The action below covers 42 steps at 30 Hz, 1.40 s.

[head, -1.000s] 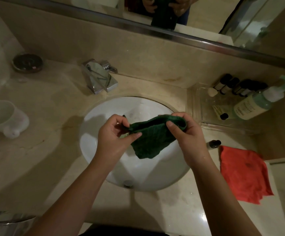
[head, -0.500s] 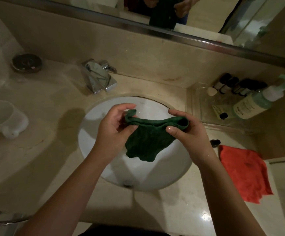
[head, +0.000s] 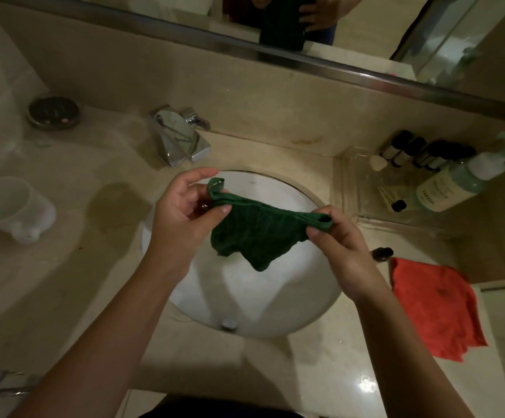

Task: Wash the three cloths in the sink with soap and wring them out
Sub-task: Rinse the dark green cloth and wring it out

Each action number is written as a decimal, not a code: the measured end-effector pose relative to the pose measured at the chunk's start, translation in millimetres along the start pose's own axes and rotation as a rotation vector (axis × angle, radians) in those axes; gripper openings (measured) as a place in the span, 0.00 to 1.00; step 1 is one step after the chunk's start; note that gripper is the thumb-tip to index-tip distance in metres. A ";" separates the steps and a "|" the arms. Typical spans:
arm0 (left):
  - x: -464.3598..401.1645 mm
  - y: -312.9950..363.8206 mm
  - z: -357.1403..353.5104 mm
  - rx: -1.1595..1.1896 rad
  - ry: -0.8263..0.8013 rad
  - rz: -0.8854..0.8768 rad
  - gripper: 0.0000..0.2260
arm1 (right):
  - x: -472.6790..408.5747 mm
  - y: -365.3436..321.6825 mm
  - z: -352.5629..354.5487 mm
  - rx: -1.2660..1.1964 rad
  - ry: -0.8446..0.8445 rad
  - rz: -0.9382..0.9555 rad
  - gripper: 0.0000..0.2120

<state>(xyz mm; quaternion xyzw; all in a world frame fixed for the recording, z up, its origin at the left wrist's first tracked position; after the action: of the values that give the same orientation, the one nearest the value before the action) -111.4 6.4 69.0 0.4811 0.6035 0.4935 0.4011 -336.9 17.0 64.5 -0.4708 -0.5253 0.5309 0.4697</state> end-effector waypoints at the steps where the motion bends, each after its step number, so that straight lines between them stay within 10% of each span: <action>1: -1.3 0.1 1.1 0.012 0.008 0.004 0.24 | 0.5 -1.6 -4.2 -0.015 -0.024 -0.007 0.09; 10: -15.1 -8.2 2.6 0.306 -0.032 0.135 0.20 | -6.6 -18.5 -44.4 -0.400 -0.201 -0.193 0.11; 14: 1.6 -43.6 -19.9 0.299 -0.229 0.513 0.40 | -13.3 -22.7 -61.1 -0.661 -0.267 -0.310 0.27; 20: 30.1 -66.5 -35.0 0.425 -0.396 0.661 0.49 | -20.7 6.0 -44.4 -0.837 -0.077 -0.464 0.16; 27: 50.1 -90.0 -25.5 -0.027 -0.476 0.779 0.28 | -7.6 62.7 -26.0 -0.760 0.128 -0.729 0.39; 29: 54.2 -92.5 -25.1 -0.073 -0.484 0.811 0.24 | -3.8 70.8 -24.6 -0.771 0.161 -0.770 0.30; 32: 49.1 -86.6 -25.1 -0.047 -0.439 0.703 0.22 | -0.2 75.7 -19.1 -0.811 0.209 -0.802 0.14; 42: 47.6 -74.6 -45.6 0.357 -0.369 0.727 0.20 | 46.8 113.1 -53.0 -0.541 0.052 -1.061 0.33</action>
<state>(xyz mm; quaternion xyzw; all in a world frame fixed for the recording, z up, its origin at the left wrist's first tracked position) -179.2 39.6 4.1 0.8037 0.3893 0.3964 0.2130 -290.1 68.8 -49.1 -0.2599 -0.7936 0.0593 0.5469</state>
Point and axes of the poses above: each hand's wrist, its own x-axis away from the middle knuckle, its own z-axis out of the back of the hand, y = z × x, the point moved 8 cm from there along -x, towards the middle knuckle, and after that the axes turned 6 degrees about y, right-handed, at the moved point
